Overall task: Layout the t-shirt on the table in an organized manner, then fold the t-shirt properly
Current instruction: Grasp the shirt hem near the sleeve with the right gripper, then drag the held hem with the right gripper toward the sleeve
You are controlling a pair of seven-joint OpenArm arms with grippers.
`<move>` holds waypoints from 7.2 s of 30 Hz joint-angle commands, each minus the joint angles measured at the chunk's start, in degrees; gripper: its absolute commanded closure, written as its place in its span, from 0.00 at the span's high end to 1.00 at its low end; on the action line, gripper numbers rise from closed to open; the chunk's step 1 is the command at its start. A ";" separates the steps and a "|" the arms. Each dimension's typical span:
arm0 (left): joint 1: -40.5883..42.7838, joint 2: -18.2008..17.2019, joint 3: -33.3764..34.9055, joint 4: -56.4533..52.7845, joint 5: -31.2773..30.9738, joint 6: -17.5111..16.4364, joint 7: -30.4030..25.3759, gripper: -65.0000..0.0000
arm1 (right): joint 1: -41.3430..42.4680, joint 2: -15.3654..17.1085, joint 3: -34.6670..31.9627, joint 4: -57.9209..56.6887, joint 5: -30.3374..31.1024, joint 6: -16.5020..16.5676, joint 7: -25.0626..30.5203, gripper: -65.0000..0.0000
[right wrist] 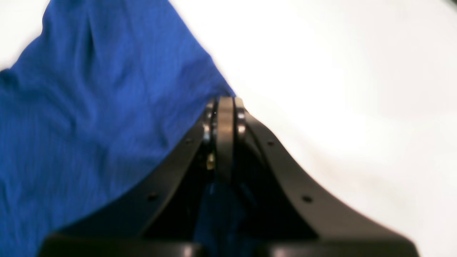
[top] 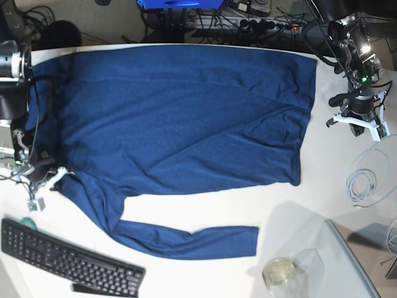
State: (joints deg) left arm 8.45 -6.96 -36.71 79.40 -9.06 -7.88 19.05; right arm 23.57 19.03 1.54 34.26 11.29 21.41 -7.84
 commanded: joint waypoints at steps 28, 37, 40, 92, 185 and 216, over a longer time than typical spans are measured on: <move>-2.60 -0.91 0.18 -3.40 -0.22 0.01 -1.33 0.00 | -17.99 -2.28 5.62 37.96 0.80 0.09 -31.86 0.03; -2.69 -0.99 0.01 -3.40 0.14 0.01 -1.33 0.00 | -13.95 -3.07 7.38 41.12 0.80 0.00 -33.61 0.62; -2.69 -1.87 0.18 -3.40 -0.30 0.01 -1.33 0.00 | -8.23 -3.69 7.21 34.79 0.71 0.00 -31.33 0.61; -2.07 -2.14 -0.26 -3.48 0.14 0.01 -1.42 0.00 | 1.17 -5.80 7.21 17.30 0.62 3.07 -25.79 0.00; -0.58 -4.16 -7.20 -6.21 -0.30 0.01 -1.69 0.00 | 10.93 -15.29 -24.44 -1.78 0.62 -13.01 -8.03 0.00; -0.58 -4.16 -7.03 -6.21 -0.30 0.01 -1.42 0.00 | 11.64 -16.43 -24.18 -0.81 0.71 -13.28 -4.52 0.42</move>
State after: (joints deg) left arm 8.12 -10.02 -43.66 72.34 -9.21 -7.92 18.87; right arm 33.61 2.35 -22.87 32.77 11.90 8.38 -12.84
